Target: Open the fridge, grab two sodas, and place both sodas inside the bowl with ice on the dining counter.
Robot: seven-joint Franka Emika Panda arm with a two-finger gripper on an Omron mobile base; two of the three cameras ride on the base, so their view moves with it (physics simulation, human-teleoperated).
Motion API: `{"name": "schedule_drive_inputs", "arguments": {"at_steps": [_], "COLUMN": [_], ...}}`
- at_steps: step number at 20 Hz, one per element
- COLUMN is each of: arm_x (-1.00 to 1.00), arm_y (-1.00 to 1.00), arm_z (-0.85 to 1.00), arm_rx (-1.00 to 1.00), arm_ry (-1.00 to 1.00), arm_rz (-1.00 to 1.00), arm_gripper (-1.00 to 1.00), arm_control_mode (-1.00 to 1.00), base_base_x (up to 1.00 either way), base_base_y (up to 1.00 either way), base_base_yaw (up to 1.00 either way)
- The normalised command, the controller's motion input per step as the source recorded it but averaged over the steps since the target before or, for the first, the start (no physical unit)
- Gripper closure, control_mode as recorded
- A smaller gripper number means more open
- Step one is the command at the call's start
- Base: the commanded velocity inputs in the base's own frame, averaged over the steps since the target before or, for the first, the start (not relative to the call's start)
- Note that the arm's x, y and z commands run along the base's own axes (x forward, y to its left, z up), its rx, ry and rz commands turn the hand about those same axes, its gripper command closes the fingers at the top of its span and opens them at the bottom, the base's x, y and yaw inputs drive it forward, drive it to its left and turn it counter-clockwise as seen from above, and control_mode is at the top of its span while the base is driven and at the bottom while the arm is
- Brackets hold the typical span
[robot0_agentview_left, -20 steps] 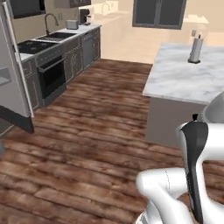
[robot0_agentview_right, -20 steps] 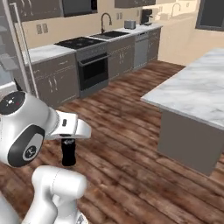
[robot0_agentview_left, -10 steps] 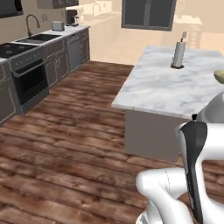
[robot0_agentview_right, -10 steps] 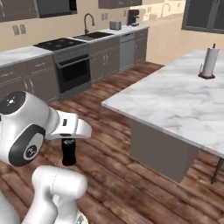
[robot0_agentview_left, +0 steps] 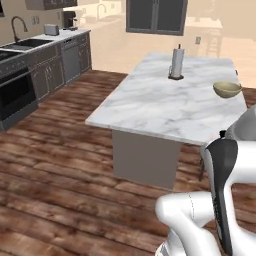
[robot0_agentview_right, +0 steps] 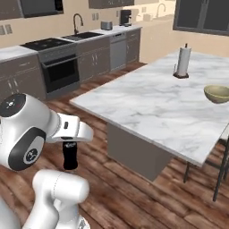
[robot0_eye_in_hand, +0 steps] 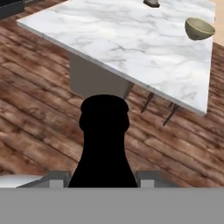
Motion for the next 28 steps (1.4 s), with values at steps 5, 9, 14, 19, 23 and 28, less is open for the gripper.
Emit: {"name": "schedule_drive_inputs", "arguments": {"at_steps": [5, 9, 14, 19, 23, 28], "arm_x": [0.00, 0.00, 0.00, 0.00, 0.00, 0.00], "arm_y": [0.00, 0.00, 0.00, 0.00, 0.00, 0.00], "arm_z": [0.00, 0.00, 0.00, 0.00, 0.00, 0.00], "arm_rx": [0.00, 0.00, 0.00, 0.00, 0.00, 0.00], "arm_ry": [0.00, 0.00, 0.00, 0.00, 0.00, 0.00], "arm_rz": [0.00, 0.00, 0.00, 0.00, 0.00, 0.00], "arm_gripper": [1.00, 1.00, 1.00, 1.00, 1.00, 1.00], "arm_control_mode": [1.00, 1.00, 1.00, 1.00, 1.00, 1.00], "base_base_x": [0.06, 0.18, 0.27, 0.26, 0.25, 0.23], "base_base_y": [-1.00, -1.00, -1.00, -1.00, -1.00, -0.93], "base_base_yaw": [0.10, 0.14, 0.16, 0.18, 0.20, 0.26]}}
